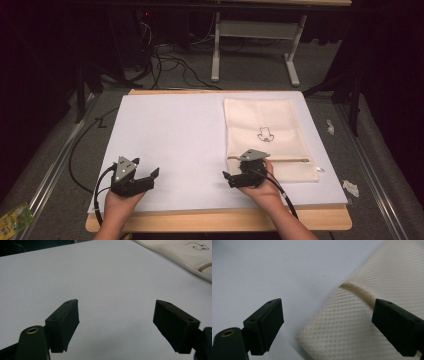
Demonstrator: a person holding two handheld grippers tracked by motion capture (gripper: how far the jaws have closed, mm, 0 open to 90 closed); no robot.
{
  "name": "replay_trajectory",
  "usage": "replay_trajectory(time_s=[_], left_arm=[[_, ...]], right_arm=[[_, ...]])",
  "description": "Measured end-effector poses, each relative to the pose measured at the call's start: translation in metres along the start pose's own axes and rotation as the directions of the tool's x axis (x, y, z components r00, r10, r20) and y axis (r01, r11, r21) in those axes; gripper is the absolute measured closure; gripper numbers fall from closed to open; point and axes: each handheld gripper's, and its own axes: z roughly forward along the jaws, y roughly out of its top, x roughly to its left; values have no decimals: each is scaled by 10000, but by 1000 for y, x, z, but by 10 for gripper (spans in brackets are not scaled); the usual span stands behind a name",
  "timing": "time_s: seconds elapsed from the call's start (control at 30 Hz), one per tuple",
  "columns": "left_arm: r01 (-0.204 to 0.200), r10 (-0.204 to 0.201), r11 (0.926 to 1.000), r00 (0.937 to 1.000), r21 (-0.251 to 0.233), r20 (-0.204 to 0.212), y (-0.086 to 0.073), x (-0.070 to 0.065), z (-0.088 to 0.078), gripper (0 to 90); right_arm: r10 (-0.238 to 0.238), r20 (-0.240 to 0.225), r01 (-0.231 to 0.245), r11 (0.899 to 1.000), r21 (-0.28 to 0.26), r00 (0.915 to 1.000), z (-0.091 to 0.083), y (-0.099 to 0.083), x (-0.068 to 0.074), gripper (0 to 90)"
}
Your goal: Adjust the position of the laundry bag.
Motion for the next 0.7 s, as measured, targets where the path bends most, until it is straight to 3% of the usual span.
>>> replay_trajectory(time_s=[0.1, 0.17, 0.23, 0.3, 0.4, 0.43, 0.53, 0.63, 0.7], left_arm=[[-20, 20, 10000, 10000, -14, 38, 0, 1, 0, 218], [-102, 102, 9999, 9999, 18, 42, 0, 0, 1, 219], [-117, 117, 9999, 9999, 47, 62, 0, 0, 2, 219], [-111, 111, 9999, 9999, 29, 98, 0, 0, 2, 219], [-182, 181, 9998, 9997, 36, 187, 1, -1, 3, 223], [-220, 219, 9998, 9995, 36, 210, 1, -1, 3, 223], [-247, 249, 9997, 9993, -55, 296, 1, -3, 3, 228], [-237, 237, 9997, 9989, 0, 415, 2, -4, 5, 228], [-213, 208, 9997, 9984, 91, 527, 2, -6, 6, 228]], right_arm=[[-444, 538, 396, 9954, 868, 9976, 14, -2, 10, 183], [-223, 726, 169, 9971, 747, 9971, 15, -3, 8, 223], [-212, 962, 142, 9972, 735, 9951, 11, -3, 4, 364], [-59, 724, 19, 9985, 547, 9974, 9, -6, 0, 493], [-224, 274, 212, 9987, 454, 9994, 7, -6, 0, 834], [-168, 43, 166, 9989, 445, 9998, 6, -6, -1, 871], [-731, -558, 748, 9967, 300, 9958, 4, -7, 8, 885], [-1056, -1097, 1068, 9943, 49, 9883, 0, -7, 26, 884], [-1297, -1824, 1316, 9913, -16, 9746, -1, -9, 46, 880]])
